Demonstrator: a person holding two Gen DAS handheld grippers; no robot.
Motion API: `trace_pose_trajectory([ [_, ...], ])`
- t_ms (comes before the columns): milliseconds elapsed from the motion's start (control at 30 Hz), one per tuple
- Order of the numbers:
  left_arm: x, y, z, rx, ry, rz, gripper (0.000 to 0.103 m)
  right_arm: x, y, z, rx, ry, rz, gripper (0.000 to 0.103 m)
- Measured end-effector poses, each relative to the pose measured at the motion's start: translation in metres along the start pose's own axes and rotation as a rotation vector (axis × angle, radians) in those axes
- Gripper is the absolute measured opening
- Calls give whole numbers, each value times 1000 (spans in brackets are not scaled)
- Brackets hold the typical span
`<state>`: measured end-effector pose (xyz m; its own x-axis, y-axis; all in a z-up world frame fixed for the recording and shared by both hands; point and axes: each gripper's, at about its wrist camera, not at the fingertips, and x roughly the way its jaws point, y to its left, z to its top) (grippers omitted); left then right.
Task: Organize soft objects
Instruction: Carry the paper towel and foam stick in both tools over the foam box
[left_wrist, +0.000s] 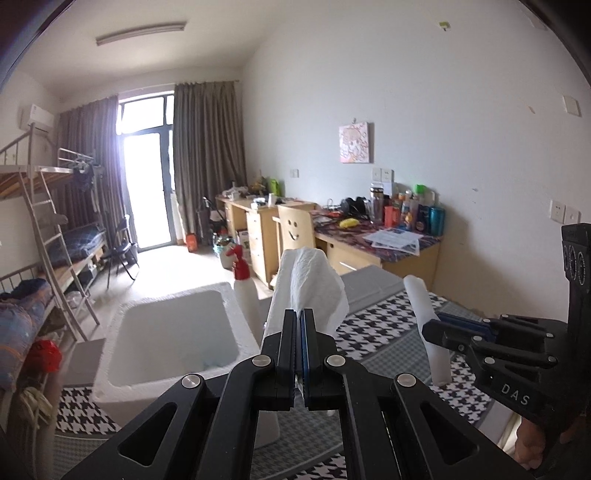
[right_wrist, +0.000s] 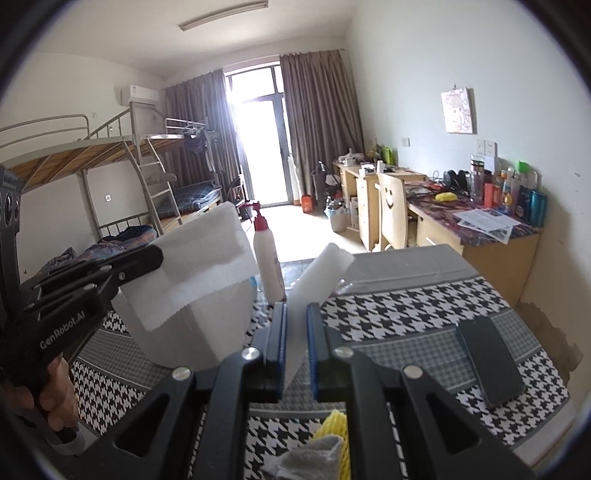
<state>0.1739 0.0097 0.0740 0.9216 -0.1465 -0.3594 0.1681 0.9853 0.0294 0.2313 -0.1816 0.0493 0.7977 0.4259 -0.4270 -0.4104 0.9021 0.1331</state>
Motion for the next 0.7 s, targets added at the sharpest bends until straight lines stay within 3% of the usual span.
trace_pose_trajectory([
  [700, 0, 44, 17, -60, -53, 164, 2, 22, 25, 33, -42, -35, 137, 13],
])
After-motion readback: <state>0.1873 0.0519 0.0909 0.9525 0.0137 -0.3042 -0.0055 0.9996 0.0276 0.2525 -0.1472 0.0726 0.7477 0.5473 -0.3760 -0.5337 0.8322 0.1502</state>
